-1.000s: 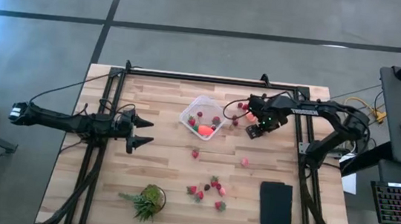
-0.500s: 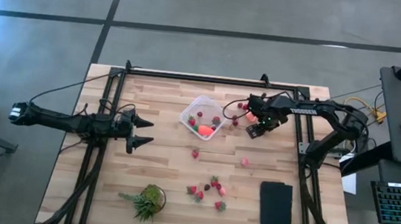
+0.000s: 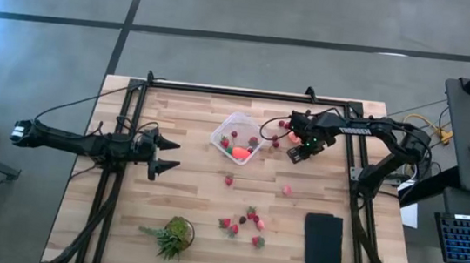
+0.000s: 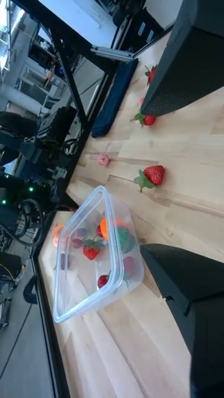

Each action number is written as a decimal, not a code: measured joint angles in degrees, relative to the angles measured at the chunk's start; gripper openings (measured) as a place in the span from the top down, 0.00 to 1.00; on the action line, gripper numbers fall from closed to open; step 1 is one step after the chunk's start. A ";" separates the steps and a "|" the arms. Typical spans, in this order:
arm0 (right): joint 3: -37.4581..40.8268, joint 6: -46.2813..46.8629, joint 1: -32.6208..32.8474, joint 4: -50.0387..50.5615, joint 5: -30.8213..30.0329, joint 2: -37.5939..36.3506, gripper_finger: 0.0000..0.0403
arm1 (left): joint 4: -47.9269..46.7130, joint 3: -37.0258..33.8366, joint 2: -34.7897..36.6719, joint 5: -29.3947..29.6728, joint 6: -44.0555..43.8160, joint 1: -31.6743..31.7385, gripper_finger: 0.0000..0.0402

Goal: Pick and placing Produce into tupperware
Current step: Put the red cherry into the transparent bin

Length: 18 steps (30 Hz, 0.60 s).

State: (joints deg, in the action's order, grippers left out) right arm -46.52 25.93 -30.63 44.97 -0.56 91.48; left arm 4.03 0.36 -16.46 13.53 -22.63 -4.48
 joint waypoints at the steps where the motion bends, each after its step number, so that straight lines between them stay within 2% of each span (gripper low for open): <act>1: 0.00 0.00 0.00 -0.02 0.12 0.00 0.74 | -0.02 0.00 -0.01 0.00 -0.01 0.00 0.16; 8: 0.00 0.02 0.00 -0.23 0.91 0.00 0.81 | -0.02 0.00 -0.01 0.01 0.00 0.01 0.16; 13: 0.03 0.02 0.00 -0.34 1.28 -0.12 0.82 | -0.02 0.00 -0.01 -0.01 0.00 -0.01 0.16; 18: -1.07 0.04 0.63 -0.89 6.25 -1.62 0.81 | -0.02 0.00 0.01 -0.01 -0.01 -0.01 0.16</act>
State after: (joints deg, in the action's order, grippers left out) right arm -47.59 25.98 -30.00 44.08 5.69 89.86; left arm 4.02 0.36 -16.45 13.53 -22.64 -4.49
